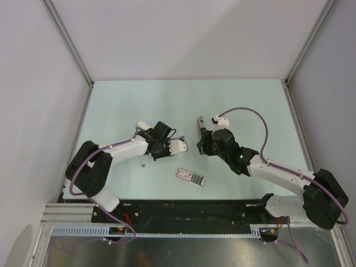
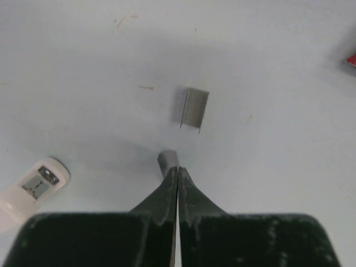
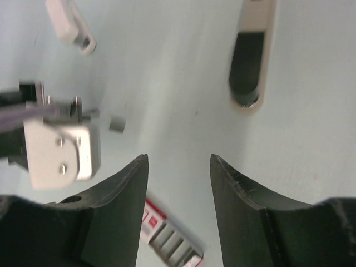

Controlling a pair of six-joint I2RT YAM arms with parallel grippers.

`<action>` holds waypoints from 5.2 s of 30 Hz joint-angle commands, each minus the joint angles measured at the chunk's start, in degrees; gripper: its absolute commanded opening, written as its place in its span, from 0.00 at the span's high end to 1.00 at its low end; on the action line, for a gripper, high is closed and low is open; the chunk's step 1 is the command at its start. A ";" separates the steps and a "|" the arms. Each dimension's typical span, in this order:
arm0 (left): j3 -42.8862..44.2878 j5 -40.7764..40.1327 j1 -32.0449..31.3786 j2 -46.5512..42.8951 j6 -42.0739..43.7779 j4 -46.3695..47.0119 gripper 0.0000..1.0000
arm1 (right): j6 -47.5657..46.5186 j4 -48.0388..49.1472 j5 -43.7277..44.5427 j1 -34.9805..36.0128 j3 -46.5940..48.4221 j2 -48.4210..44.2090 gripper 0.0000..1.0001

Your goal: Unload the staples from the stapler

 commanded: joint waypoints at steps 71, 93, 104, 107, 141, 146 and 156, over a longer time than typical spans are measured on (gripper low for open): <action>3.48 3.34 2.82 6.54 -7.18 -3.46 0.85 | -3.12 3.73 -23.32 -5.60 -4.96 -6.44 0.24; 33.42 35.13 8.12 -6.31 -31.00 -9.66 1.00 | -6.49 6.85 -32.98 -9.96 1.01 -11.77 0.08; 49.38 66.29 11.64 3.29 -64.61 -2.76 1.00 | -0.32 21.50 -39.46 -12.21 3.35 -13.26 0.06; 48.15 68.01 11.18 2.81 -73.36 4.98 1.00 | 1.80 25.07 -39.86 -12.45 3.99 -13.03 0.06; 38.42 68.84 9.61 -2.09 -79.07 14.86 1.00 | 17.12 41.96 -45.38 -14.19 4.72 -6.40 0.57; 38.24 68.61 9.66 -2.21 -79.07 15.06 1.00 | 17.32 42.28 -45.49 -14.23 4.71 -6.34 0.62; 37.73 68.15 9.77 -2.61 -78.74 15.25 1.00 | 17.08 41.62 -45.59 -14.23 4.71 -6.48 0.79</action>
